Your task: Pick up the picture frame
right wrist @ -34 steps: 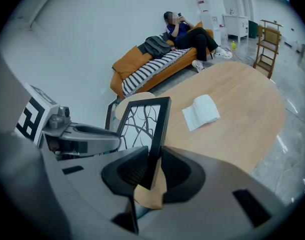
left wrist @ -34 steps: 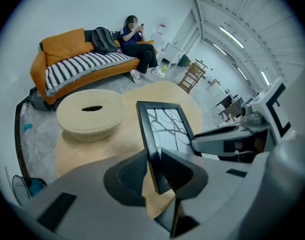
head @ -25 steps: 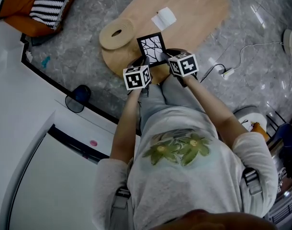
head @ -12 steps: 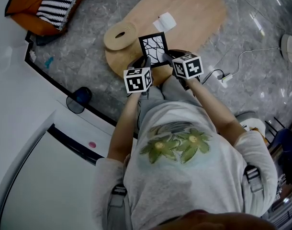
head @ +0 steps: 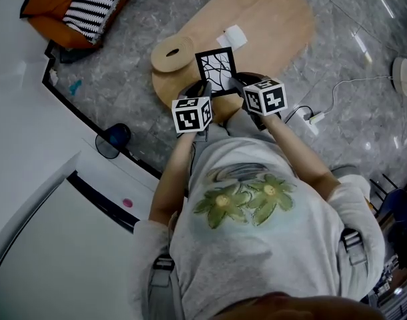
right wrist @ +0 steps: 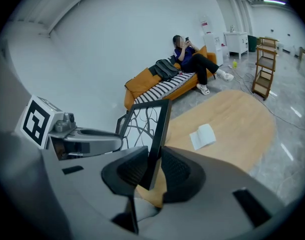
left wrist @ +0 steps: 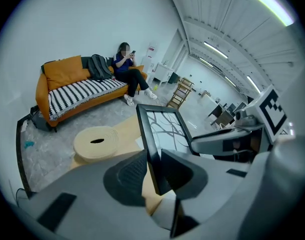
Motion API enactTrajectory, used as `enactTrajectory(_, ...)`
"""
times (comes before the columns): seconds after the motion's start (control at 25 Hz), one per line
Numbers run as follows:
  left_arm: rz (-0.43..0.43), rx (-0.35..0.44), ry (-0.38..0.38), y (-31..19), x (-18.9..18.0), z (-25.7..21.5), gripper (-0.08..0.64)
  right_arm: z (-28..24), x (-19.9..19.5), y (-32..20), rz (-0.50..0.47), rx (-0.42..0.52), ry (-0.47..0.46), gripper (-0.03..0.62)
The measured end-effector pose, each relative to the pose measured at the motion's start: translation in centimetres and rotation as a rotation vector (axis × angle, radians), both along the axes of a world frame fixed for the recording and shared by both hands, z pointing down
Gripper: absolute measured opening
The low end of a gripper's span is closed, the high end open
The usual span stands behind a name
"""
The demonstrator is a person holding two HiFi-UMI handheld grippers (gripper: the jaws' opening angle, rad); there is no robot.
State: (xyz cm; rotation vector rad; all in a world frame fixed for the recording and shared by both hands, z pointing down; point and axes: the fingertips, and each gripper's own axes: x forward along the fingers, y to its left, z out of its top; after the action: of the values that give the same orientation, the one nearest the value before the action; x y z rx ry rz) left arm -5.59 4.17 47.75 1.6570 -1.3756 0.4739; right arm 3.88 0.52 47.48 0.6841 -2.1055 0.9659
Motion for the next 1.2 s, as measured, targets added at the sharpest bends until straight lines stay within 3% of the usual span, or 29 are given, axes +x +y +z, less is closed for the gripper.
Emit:
enactTrajectory(0.56, -0.002, 0.064, -0.027, 0.0, 0.3, -4.8, 0.097, -4.3, 0.4, 0.3, 0.048, 0.051, -0.058, 0.091)
enactTrajectory(1.2, 0.003, 0.1, -0.05, 0.5, -0.5, -5.8, 0.098, -5.6, -0.4, 0.6, 0.047, 0.095, -0.062, 0.086)
